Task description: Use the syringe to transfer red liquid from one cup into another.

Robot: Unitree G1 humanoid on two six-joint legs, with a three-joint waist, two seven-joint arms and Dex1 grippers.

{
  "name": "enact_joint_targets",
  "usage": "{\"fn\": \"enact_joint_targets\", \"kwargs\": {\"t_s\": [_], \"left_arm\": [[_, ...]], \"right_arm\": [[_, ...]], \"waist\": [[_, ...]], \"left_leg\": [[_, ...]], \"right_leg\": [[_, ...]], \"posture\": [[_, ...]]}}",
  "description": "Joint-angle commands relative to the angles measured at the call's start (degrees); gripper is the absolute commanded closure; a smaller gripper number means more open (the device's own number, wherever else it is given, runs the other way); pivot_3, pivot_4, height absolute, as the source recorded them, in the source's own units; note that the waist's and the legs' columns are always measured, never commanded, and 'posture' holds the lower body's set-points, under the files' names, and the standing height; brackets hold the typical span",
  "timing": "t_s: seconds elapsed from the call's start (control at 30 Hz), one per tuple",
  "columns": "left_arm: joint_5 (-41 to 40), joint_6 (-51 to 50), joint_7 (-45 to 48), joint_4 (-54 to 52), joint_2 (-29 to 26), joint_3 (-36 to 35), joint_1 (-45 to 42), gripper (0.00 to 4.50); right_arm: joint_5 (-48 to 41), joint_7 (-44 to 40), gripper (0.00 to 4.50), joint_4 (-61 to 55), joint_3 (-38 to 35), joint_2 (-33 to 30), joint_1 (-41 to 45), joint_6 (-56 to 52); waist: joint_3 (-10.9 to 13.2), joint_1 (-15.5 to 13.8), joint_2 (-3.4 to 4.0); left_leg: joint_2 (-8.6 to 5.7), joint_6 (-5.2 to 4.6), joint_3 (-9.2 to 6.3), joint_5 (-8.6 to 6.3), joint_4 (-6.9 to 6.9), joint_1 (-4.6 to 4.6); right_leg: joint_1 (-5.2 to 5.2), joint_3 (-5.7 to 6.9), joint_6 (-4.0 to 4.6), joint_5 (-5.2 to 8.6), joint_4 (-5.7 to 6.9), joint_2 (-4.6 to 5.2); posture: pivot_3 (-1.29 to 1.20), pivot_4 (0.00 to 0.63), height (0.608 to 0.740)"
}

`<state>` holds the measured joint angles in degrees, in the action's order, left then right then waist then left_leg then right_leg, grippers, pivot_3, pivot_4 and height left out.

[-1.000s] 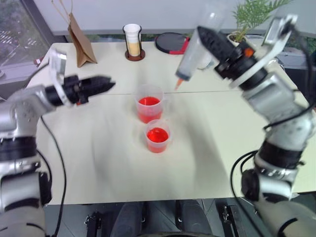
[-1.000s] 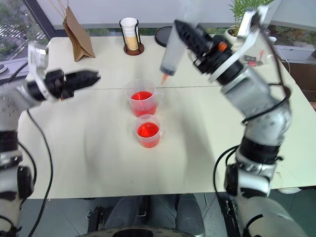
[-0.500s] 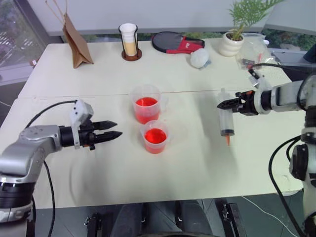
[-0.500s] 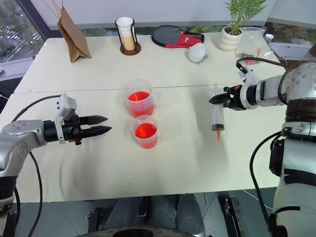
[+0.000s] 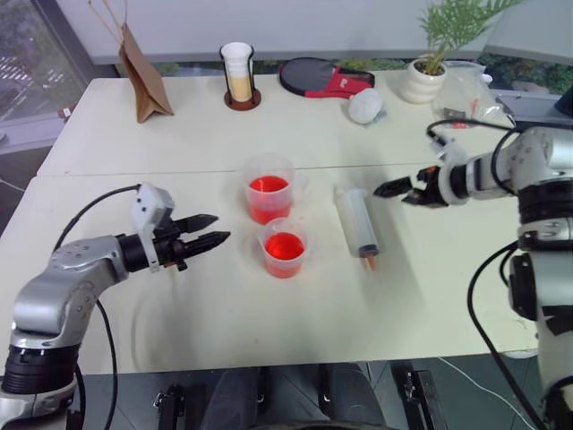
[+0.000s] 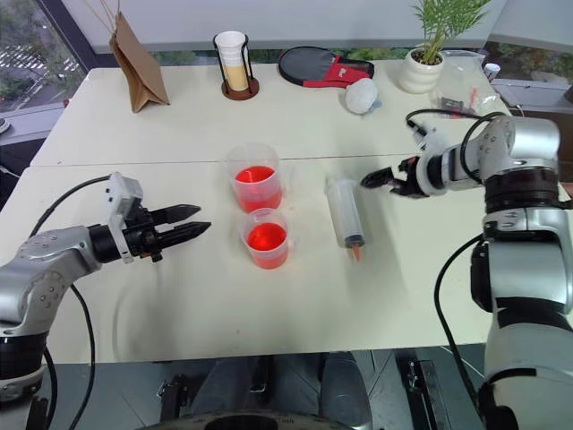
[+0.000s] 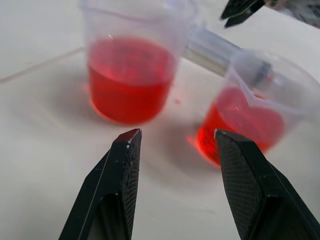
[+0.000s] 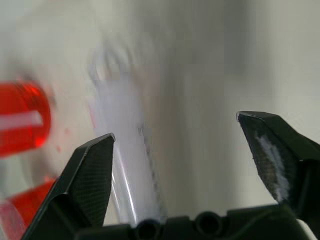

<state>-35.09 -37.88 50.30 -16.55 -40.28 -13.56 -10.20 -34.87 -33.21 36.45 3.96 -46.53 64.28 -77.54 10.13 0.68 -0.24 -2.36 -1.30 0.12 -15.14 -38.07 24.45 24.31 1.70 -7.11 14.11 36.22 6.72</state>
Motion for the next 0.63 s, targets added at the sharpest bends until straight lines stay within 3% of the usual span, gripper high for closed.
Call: {"fn": "enact_joint_targets", "kwargs": {"t_s": [0.03, 0.17, 0.33, 0.5, 0.63], "left_arm": [[0.9, 2.9, -1.5, 1.2, 0.0, -4.2, 3.8, 2.11], [1.0, 4.2, -3.1, 1.6, 1.0, -5.4, 7.2, 2.11], [1.4, 4.9, -5.2, 2.9, 3.4, -4.3, 8.8, 2.11], [1.3, 5.2, -6.1, 4.8, 5.2, -4.0, 8.1, 2.11], [0.8, 5.9, -6.9, 6.6, 6.4, -4.5, 6.3, 2.11]], "right_arm": [[1.9, -8.9, 0.05, -9.4, -5.6, -5.7, -5.9, 16.1], [3.8, -13.4, 0.05, -19.5, -16.2, -6.8, -24.0, 37.1], [3.1, -11.8, 0.05, -26.1, -27.3, -0.3, -43.4, 49.3], [3.5, -6.7, 0.05, -29.0, -31.0, 6.3, -49.1, 55.4], [5.3, -4.2, 0.05, -31.1, -29.3, 9.7, -51.8, 57.5]], "waist": [[0.0, -0.1, -0.02], [-0.1, -0.4, -0.2], [-0.1, -1.1, -0.17], [-0.1, -1.0, -0.12], [-0.1, -1.2, -0.09]], "left_leg": [[0.0, 0.0, -0.01, 0.0, 0.05, -0.01], [-0.01, -0.09, -0.08, -0.06, -0.03, -0.06], [-0.03, -0.14, -0.01, -0.09, -0.17, -0.28], [0.01, -0.12, -0.01, -0.12, -0.06, -0.91], [0.01, -0.11, -0.04, -0.12, -0.03, -1.0]], "right_leg": [[-0.01, 0.02, 0.0, 0.0, -0.02, -0.01], [-0.28, 0.07, -0.01, 0.0, -0.11, 0.0], [-0.49, 0.0, -0.03, -0.01, -0.12, 0.07], [-0.97, -0.03, -0.01, 0.0, -0.14, 0.06], [-1.05, -0.04, 0.0, 0.0, -0.14, 0.06]], "posture": [[0.0, 0.15, 0.74], [0.0, 0.15, 0.74], [0.0, 0.15, 0.74], [0.0, 0.15, 0.74], [0.0, 0.15, 0.74]]}}
